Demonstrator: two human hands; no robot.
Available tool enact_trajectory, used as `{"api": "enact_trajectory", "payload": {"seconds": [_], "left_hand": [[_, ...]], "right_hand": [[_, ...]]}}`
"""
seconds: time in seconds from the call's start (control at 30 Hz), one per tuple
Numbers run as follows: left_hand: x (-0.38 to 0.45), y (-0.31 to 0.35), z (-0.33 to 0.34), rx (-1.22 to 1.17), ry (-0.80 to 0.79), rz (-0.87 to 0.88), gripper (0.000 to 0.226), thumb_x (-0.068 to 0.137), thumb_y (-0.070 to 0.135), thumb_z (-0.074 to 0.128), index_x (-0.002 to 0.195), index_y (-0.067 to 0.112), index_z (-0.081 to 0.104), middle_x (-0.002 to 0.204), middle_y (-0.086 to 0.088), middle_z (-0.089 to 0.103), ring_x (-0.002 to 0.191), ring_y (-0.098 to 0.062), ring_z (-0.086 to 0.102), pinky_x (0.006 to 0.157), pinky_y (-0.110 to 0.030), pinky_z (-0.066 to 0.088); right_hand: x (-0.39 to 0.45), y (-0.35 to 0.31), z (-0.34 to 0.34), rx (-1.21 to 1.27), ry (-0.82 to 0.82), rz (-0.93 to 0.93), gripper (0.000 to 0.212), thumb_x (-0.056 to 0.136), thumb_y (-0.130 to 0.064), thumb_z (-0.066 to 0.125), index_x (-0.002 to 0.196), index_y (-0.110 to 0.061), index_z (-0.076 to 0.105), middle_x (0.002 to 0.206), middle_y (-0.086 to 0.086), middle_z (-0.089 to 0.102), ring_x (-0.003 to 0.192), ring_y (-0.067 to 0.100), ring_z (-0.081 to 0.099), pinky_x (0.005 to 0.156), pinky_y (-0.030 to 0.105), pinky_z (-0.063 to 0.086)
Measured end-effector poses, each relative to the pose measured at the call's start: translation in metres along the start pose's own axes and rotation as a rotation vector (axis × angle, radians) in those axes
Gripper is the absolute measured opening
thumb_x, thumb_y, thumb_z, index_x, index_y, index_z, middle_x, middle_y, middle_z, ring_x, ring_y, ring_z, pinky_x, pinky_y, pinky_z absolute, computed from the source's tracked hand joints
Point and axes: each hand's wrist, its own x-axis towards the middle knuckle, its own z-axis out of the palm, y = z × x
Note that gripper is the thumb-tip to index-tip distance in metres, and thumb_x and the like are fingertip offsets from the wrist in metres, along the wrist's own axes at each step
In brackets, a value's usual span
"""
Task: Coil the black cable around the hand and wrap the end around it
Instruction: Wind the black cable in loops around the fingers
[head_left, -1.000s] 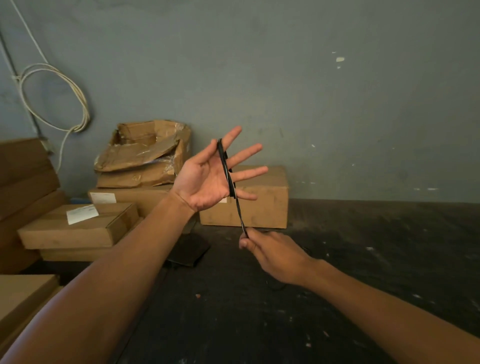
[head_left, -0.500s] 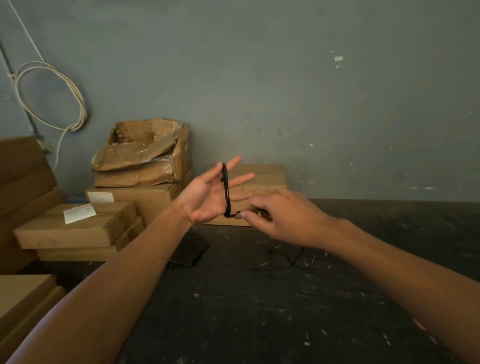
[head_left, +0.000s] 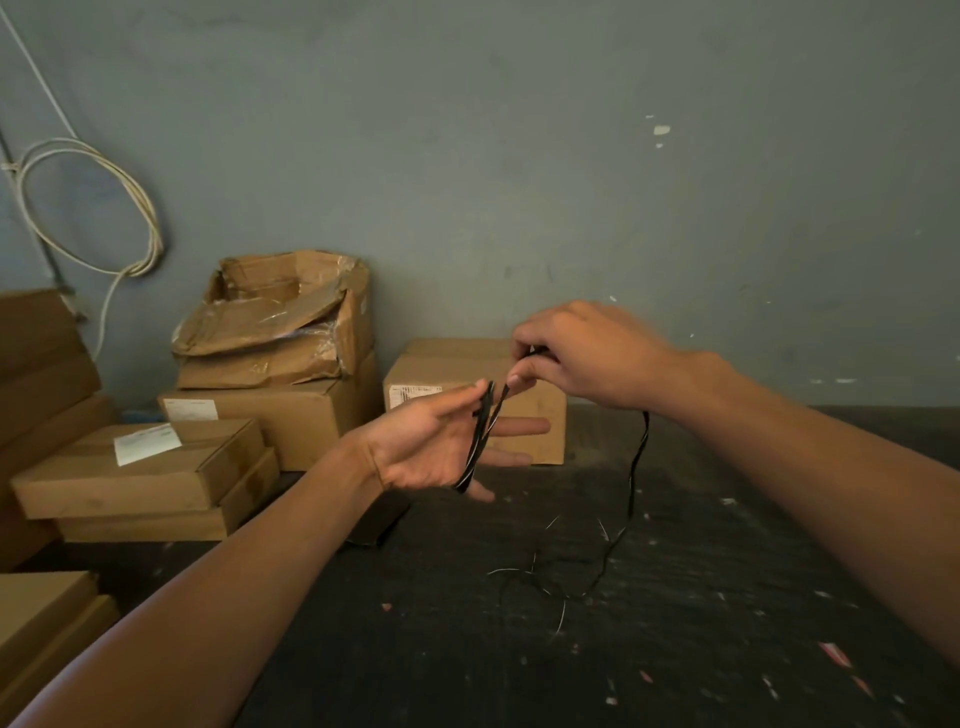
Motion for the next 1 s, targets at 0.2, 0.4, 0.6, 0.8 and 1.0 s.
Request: {"api": "enact_trajectory", "payload": {"seconds": [0.2, 0.4, 0.6, 0.8, 1.0], "left_hand": [[-0.004, 0.005, 0.006, 0.048, -0.092, -0.054, 0.051, 0.094, 0.054, 0.037, 0.144, 0.047, 0.037, 0.154, -0.004, 0.042, 0.141, -0.035, 0.038, 0.107, -0.077, 0.012], [-0.008, 0.001, 0.008, 0.042, -0.163, -0.101, 0.052, 0.096, 0.052, 0.035, 0.148, 0.045, 0.033, 0.156, -0.007, 0.038, 0.142, -0.038, 0.034, 0.107, -0.077, 0.013], [-0.008, 0.004, 0.017, -0.03, -0.32, -0.044, 0.053, 0.098, 0.049, 0.039, 0.15, 0.04, 0.03, 0.159, -0.012, 0.031, 0.145, -0.044, 0.024, 0.107, -0.078, 0.008], [-0.006, 0.012, 0.027, -0.08, -0.408, 0.08, 0.054, 0.1, 0.046, 0.04, 0.151, 0.038, 0.028, 0.157, -0.012, 0.034, 0.145, -0.046, 0.017, 0.104, -0.077, 0.011], [0.002, 0.011, 0.03, -0.158, -0.409, 0.201, 0.051, 0.101, 0.044, 0.028, 0.151, 0.038, 0.028, 0.158, -0.013, 0.03, 0.143, -0.049, 0.012, 0.1, -0.076, 0.016]], "right_hand": [[0.0, 0.004, -0.006, 0.029, 0.028, -0.019, 0.017, 0.09, -0.042, 0.061, 0.09, -0.025, 0.065, 0.091, -0.01, 0.066, 0.083, 0.015, 0.058, 0.065, 0.031, 0.041], [0.0, 0.02, -0.009, 0.135, 0.091, -0.002, 0.018, 0.089, -0.037, 0.064, 0.094, -0.021, 0.07, 0.087, -0.01, 0.059, 0.079, 0.011, 0.052, 0.067, 0.032, 0.041], [-0.006, 0.037, 0.016, 0.295, 0.096, 0.042, 0.018, 0.094, -0.027, 0.06, 0.1, -0.017, 0.073, 0.085, -0.009, 0.065, 0.077, 0.005, 0.057, 0.073, 0.035, 0.047], [-0.022, 0.035, 0.069, 0.687, 0.095, 0.077, 0.025, 0.099, -0.014, 0.049, 0.111, 0.0, 0.067, 0.11, 0.014, 0.071, 0.104, 0.022, 0.065, 0.093, 0.04, 0.051], [-0.035, -0.002, 0.116, 0.9, 0.065, 0.103, 0.029, 0.1, -0.013, 0.042, 0.12, 0.002, 0.056, 0.106, 0.009, 0.066, 0.1, 0.01, 0.065, 0.084, 0.026, 0.054]]}}
